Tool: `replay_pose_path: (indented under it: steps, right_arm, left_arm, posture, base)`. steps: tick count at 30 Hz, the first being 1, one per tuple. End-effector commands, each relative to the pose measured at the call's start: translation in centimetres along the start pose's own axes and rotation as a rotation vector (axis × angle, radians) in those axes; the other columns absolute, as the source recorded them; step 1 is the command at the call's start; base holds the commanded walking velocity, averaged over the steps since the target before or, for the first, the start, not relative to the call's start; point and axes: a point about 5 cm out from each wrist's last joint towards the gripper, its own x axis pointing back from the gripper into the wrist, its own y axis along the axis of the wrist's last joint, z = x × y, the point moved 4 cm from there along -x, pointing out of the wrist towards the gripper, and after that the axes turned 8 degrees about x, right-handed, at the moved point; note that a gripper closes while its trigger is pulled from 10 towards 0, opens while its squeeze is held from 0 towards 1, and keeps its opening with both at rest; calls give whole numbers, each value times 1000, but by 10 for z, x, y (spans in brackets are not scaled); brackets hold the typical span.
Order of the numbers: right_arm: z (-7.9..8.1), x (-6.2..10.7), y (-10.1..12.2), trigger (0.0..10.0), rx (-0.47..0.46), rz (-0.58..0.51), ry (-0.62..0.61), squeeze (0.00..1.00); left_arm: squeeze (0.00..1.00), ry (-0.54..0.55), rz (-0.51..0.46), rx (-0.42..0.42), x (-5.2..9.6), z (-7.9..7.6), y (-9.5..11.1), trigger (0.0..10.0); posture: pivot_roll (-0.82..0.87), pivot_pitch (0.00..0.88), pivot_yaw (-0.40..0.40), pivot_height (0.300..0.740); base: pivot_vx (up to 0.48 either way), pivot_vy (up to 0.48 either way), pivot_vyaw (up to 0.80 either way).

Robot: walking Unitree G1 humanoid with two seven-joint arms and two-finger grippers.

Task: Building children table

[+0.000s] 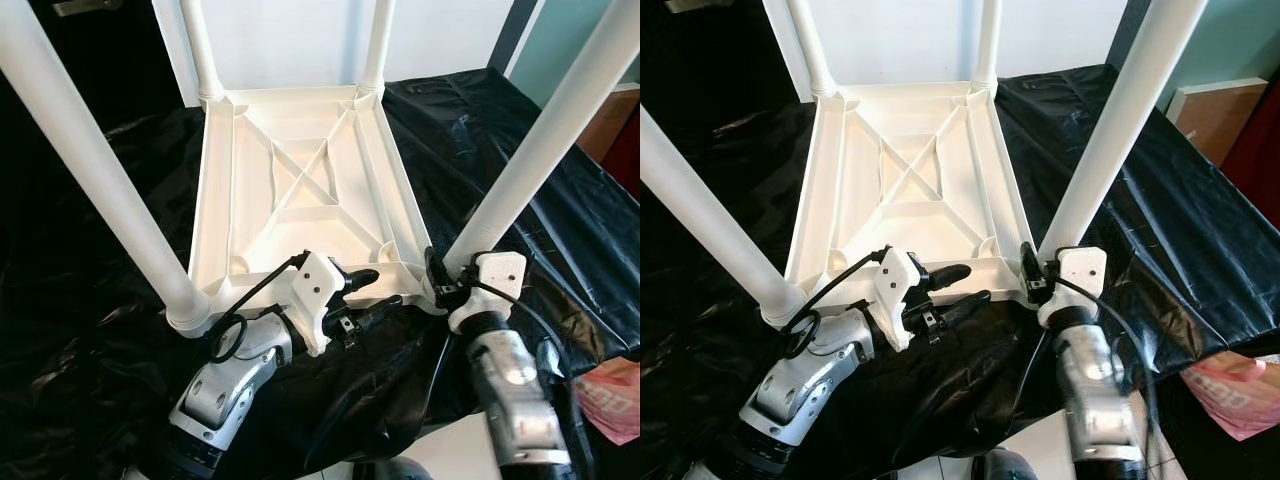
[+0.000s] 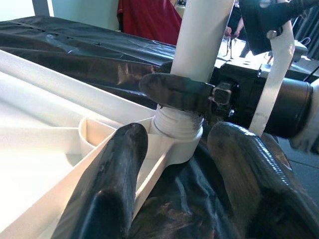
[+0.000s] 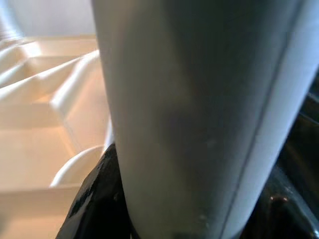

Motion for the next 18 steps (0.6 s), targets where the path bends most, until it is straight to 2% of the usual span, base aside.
replay_pose_path:
  steps: [1, 3, 5, 13, 14, 15, 18]
  right_arm:
    - [-11, 9, -25, 10000, 15, 118, -95, 0]
    - [-9, 10, -26, 10000, 9, 127, -108, 0]
    - [2, 11, -23, 10000, -3, 120, -89, 0]
    - [2, 9, -15, 10000, 5, 80, -86, 0]
    - [2, 9, -14, 10000, 7, 74, -87, 824]
    - [2, 9, -13, 10000, 4, 66, -87, 1000]
    - [3, 8, -9, 10000, -5, 42, -63, 1000]
  left_arm:
    - [0, -46, 4, 3, 0, -3, -1, 10000]
    - [0, -45, 2, 4, 0, -3, -1, 10000]
    - [0, -44, -2, 7, -1, -3, 0, 10000]
    - [0, -53, -3, 9, -3, -3, 0, 10000]
    - [0, -53, -7, 11, -3, -2, 1, 10000]
    - [0, -53, -9, 11, -4, -2, 1, 10000]
    - [0, -53, -14, 12, -4, -1, 2, 10000]
  posture:
    - [10, 105, -39, 740]
    - [11, 104, -38, 740]
    - [10, 105, -36, 740]
    - [2, 101, -31, 740]
    - [2, 101, -30, 740]
    - [2, 99, -31, 740]
    - [2, 99, -30, 740]
  base:
    - [0, 0, 0]
    - [0, 0, 0]
    - [0, 0, 0]
    - [0, 0, 0]
    - [0, 0, 0]
    - [0, 0, 0]
    - [0, 0, 0]
